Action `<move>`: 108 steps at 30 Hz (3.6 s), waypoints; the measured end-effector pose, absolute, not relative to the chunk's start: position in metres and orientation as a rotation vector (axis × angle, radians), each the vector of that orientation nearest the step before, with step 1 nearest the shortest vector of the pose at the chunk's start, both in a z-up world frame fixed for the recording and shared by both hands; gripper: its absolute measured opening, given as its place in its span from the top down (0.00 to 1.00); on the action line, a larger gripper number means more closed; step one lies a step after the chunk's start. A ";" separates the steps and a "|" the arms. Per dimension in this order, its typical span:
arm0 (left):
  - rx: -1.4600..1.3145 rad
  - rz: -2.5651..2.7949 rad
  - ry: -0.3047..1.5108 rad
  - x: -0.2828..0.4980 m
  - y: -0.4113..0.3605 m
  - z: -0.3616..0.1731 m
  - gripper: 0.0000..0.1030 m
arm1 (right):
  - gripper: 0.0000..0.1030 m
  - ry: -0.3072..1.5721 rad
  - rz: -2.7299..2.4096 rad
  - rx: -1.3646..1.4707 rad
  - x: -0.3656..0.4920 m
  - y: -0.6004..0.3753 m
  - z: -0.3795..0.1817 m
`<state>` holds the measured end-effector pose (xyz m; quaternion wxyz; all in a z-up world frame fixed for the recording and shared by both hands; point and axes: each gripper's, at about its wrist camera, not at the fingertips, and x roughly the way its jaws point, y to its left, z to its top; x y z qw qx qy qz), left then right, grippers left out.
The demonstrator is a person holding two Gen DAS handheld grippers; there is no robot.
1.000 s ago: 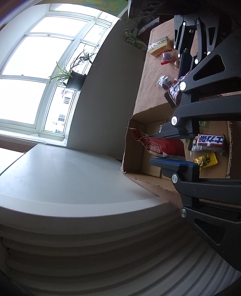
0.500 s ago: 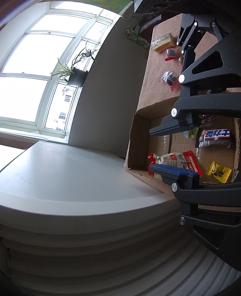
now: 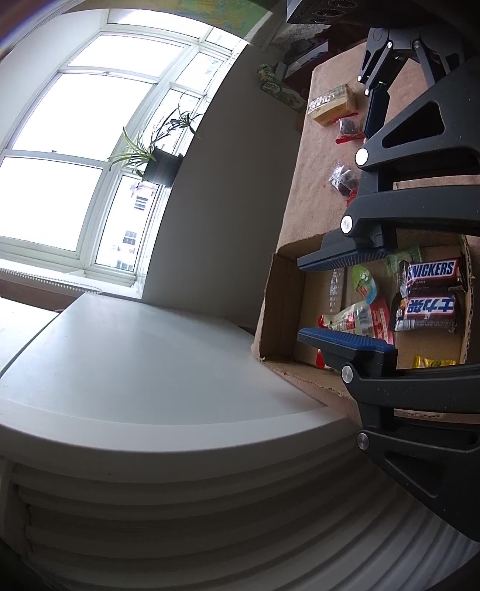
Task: Organize snacks
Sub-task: 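Carry both snacks over the box and open both tools to drop them, then move both open tools back over the loose snacks on the table, then grasp the black candy packet with the left tool while the right tool grasps the dark cake bag, then carry both snacks over the box and open both tools to release them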
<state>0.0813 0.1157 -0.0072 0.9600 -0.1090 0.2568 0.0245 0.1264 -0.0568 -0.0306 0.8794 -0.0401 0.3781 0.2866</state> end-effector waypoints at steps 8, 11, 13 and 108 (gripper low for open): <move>-0.215 -0.016 0.519 0.081 0.083 -0.005 0.58 | 0.30 0.802 0.476 -0.023 0.130 -0.132 -0.037; -0.209 -0.050 0.529 0.081 0.068 -0.006 0.58 | 0.30 0.817 0.433 -0.004 0.132 -0.159 -0.043; -0.206 -0.074 0.539 0.081 0.056 -0.009 0.58 | 0.30 0.831 0.407 0.010 0.134 -0.174 -0.049; -0.199 -0.241 0.886 0.100 -0.034 -0.095 0.78 | 0.65 0.999 0.310 0.232 0.169 -0.220 -0.103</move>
